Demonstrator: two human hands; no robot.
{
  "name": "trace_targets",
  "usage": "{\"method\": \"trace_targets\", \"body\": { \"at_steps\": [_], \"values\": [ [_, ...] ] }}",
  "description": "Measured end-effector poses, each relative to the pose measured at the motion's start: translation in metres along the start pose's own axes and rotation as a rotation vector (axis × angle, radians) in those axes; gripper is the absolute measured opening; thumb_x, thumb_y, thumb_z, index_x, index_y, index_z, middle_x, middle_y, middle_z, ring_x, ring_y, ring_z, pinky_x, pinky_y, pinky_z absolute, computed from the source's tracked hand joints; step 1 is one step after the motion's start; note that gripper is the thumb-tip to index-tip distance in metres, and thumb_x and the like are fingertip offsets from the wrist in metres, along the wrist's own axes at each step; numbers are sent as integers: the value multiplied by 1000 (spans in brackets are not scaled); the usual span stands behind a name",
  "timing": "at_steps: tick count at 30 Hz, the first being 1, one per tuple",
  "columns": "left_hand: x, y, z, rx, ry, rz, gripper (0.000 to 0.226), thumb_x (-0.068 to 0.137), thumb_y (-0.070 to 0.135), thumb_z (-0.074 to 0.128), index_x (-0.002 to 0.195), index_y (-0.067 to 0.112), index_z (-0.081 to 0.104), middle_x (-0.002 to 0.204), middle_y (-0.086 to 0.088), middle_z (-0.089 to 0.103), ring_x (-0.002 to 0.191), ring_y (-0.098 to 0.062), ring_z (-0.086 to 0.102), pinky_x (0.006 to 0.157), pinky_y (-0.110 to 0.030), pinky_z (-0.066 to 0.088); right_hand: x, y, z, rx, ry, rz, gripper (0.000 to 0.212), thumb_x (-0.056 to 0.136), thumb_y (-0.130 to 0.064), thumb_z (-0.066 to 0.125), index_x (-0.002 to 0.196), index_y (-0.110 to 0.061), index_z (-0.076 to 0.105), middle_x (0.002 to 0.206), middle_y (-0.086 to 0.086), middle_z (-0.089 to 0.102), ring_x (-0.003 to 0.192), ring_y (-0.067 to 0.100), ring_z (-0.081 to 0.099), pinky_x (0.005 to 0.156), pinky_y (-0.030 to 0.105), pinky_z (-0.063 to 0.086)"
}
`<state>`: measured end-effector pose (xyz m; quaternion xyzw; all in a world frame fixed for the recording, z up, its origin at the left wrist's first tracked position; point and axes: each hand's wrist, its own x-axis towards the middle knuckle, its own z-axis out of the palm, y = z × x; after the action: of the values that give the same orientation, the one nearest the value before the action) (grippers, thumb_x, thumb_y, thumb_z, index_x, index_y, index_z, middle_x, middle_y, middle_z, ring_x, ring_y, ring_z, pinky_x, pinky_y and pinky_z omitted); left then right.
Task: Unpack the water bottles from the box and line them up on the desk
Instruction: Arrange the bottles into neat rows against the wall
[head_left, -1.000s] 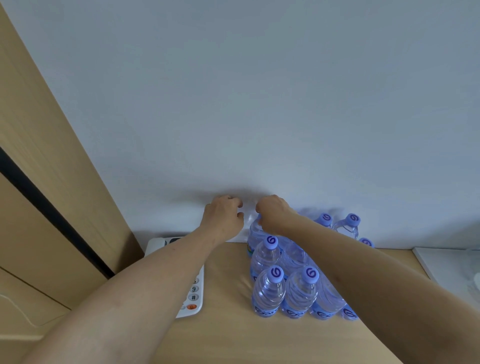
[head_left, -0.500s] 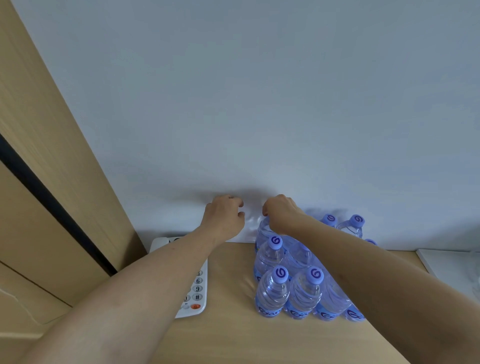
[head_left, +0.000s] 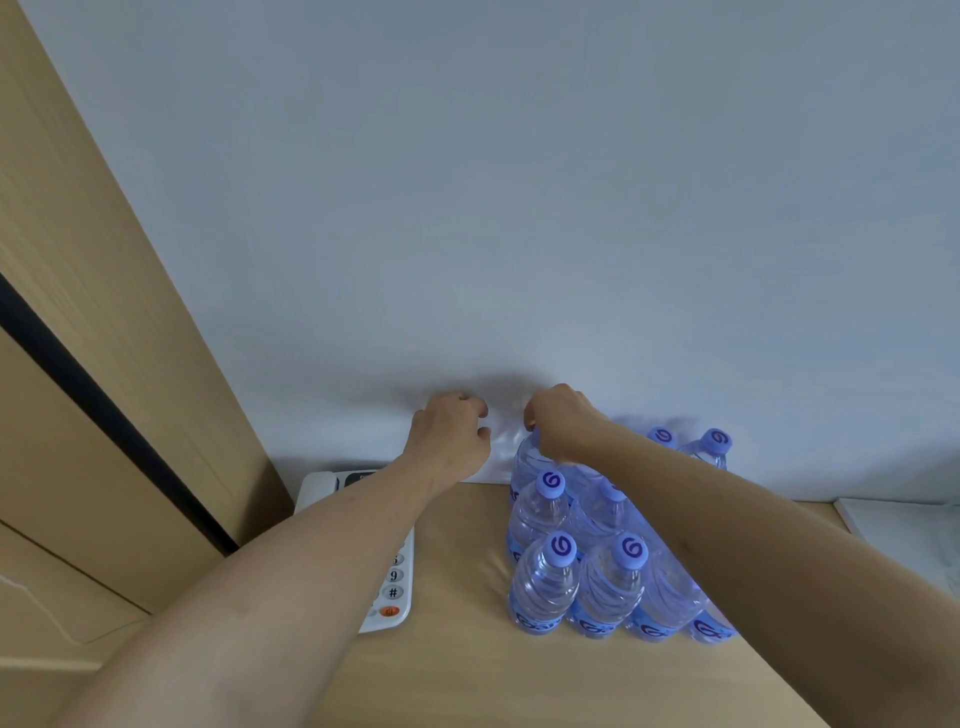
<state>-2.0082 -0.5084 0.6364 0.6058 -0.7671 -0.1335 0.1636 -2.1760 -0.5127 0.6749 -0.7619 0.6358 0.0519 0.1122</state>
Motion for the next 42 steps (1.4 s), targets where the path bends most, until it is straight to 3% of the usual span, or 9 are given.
{"method": "trace_targets", "body": {
  "at_steps": [2,8,13,16,18,22,32,38,42],
  "values": [
    [0,1,1,-3,-1,3,33,94,25,54,124,16,61,130,0,59,115,-24,55,96,-39,46,1,3,1,1,3,-10,26,81,-6,61,105,-2,69,104,15,66,93,30,65,78,38,58],
    [1,0,0,-4,4,5,33,93,26,54,124,17,62,129,0,59,114,-24,55,96,-38,46,-1,3,3,19,50,45,38,82,-23,66,58,-11,39,60,2,40,54,17,38,43,24,27],
    [-1,-2,0,-1,1,4,33,93,25,55,124,17,62,128,-1,60,114,-25,55,94,-38,46,1,-8,6,22,25,4,9,80,-6,59,87,-5,65,84,11,60,73,27,60,58,31,51],
    [-2,-5,-1,7,-3,2,33,93,25,54,124,17,61,128,-2,60,115,-25,55,94,-38,47,2,-10,8,-10,31,-13,18,76,0,55,64,-11,48,67,6,46,55,19,40,47,28,37],
    [-2,-6,-3,4,-5,-1,34,93,25,54,125,17,61,130,-1,59,116,-25,54,96,-38,46,2,-9,7,-4,39,-1,1,78,-6,61,78,-7,61,77,9,58,64,23,52,56,32,50],
    [-1,-8,-6,2,1,3,34,94,25,54,125,16,61,132,0,58,118,-25,54,98,-40,45,2,-3,5,-9,27,-9,28,80,-9,63,106,-2,68,103,14,66,93,30,65,80,40,58],
    [-1,-5,-2,5,-7,12,33,93,25,54,124,16,61,132,2,58,118,-25,53,96,-39,46,-2,1,2,-52,12,-48,33,82,0,55,114,0,66,116,16,64,104,32,62,86,42,56],
    [-3,-2,1,3,-16,3,33,93,26,54,124,17,61,131,0,58,115,-25,55,95,-39,46,-5,4,1,-14,17,15,27,81,-16,61,62,-10,43,66,4,41,59,21,39,46,26,33],
    [-3,2,0,5,-13,2,33,93,26,54,124,17,61,127,-1,60,112,-25,56,94,-39,46,-7,-1,2,-32,32,3,34,81,-6,56,58,-11,32,63,3,33,53,17,29,43,25,24]
  ]
}}
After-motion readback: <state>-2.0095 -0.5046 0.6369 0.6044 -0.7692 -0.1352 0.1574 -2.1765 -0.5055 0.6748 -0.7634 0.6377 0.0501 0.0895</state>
